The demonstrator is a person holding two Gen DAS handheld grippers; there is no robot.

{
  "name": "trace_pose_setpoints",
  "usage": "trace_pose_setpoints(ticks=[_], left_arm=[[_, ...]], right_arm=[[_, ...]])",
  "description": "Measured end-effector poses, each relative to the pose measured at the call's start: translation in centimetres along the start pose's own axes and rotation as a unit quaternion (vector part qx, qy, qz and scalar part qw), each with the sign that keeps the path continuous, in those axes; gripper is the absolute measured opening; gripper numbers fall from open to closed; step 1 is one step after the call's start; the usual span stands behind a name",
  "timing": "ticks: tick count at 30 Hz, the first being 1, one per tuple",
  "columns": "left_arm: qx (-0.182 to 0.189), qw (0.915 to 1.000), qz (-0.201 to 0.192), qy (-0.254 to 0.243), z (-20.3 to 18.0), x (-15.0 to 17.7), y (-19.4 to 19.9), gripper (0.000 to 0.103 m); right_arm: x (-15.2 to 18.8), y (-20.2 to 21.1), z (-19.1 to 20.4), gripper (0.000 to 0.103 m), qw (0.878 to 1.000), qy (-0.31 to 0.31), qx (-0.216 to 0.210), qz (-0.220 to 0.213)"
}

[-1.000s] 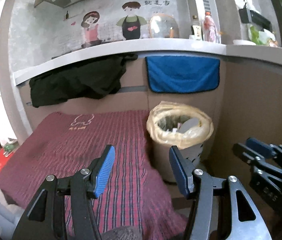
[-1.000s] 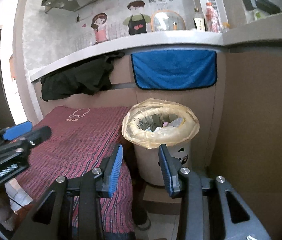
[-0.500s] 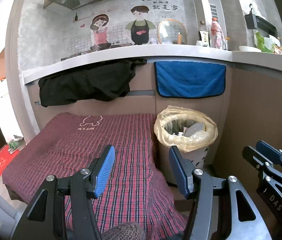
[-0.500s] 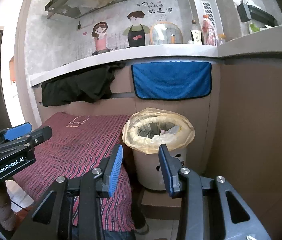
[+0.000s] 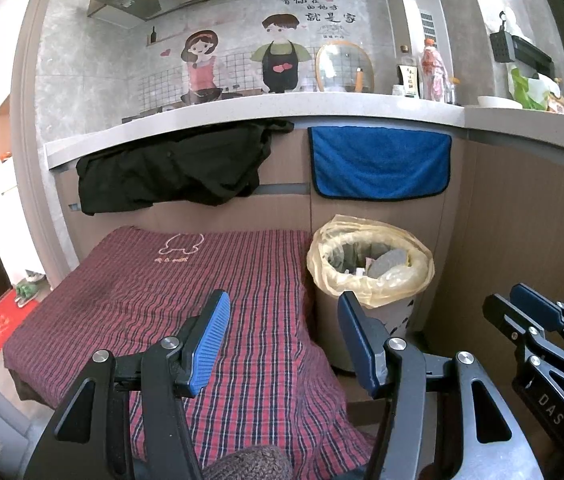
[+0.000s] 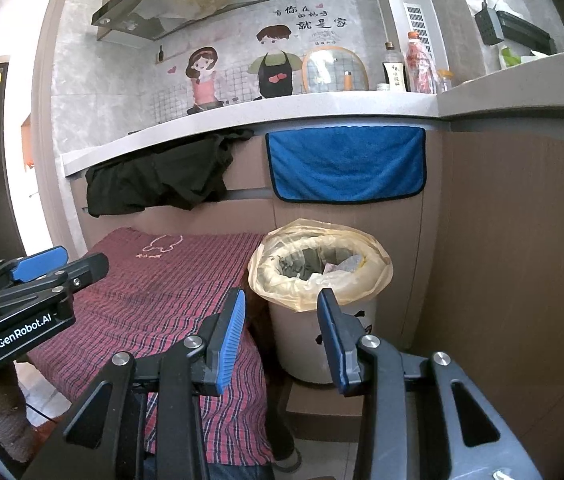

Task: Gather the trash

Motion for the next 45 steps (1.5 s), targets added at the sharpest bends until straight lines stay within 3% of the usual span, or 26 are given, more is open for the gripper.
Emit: trace_pose_setpoints(ticks=[45], left_arm=[[0.006,1.0,-0.004,0.004,-1.1,-0.2,-0.2,0.057]], right_arm=[[-0.3,0.3,-0.3,0.036,1.0,0.001,0.008,-0.008]])
Point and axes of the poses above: each gripper's, at about its wrist camera, not at the fingertips, and y roughly against the way its jaws point, z to its left, x to its underside, the point moved 5 cm from there along -y, roughly the way its jaws point, and after that the axes turned 15 degrees about x, right-handed, at the moved point
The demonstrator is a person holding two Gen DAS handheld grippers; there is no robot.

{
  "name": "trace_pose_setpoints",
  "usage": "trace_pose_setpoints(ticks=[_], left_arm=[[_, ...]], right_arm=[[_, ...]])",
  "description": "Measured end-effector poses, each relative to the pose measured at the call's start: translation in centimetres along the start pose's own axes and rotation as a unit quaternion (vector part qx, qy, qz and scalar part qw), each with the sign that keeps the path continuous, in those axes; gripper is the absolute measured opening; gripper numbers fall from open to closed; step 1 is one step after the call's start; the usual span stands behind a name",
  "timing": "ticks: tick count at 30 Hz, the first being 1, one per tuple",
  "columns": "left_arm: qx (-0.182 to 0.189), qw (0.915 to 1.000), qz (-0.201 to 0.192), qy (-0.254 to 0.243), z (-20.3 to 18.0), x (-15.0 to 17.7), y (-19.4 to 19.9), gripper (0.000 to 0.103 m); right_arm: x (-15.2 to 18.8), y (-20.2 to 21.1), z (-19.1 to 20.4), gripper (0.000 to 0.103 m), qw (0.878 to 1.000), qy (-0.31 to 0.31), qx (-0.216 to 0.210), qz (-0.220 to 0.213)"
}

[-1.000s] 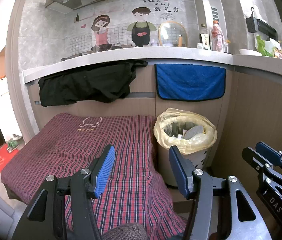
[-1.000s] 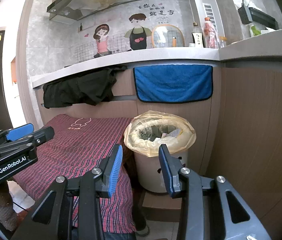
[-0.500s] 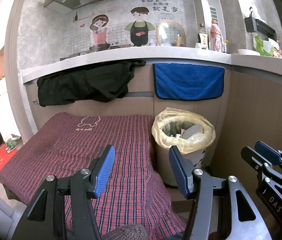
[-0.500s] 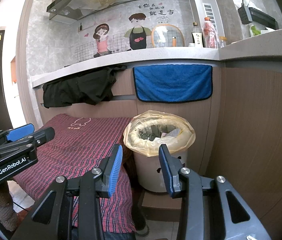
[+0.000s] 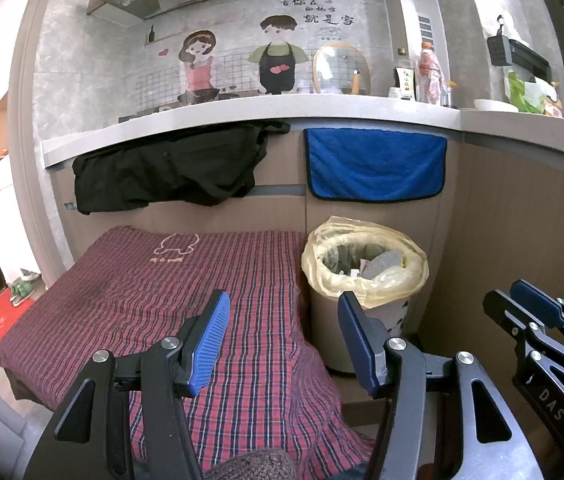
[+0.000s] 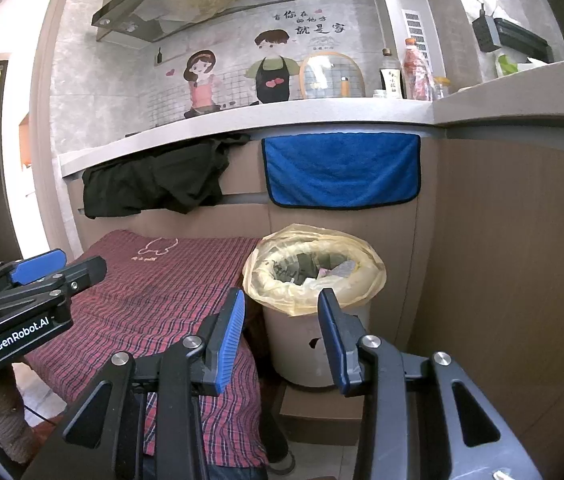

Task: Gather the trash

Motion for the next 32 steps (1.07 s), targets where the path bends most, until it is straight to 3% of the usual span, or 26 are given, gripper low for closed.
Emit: trace_pose_setpoints(ticks=[32], left_arm=[[-0.001,1.0,-0.001,0.003,-0.19,0.04,-0.07,0.057]], right_arm=[[-0.1,-0.07,-0.35,0.036,1.0,0.001,-0.001,0.004]])
Point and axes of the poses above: each gripper's, at about its wrist camera, not at the fingertips, and y roughly against the way its jaws point, z to its left, x to its underside, the point moved 5 cm from there along -y, roughly the way its jaws point, and after that the axes turned 15 degrees about x, right-handed, at the moved point
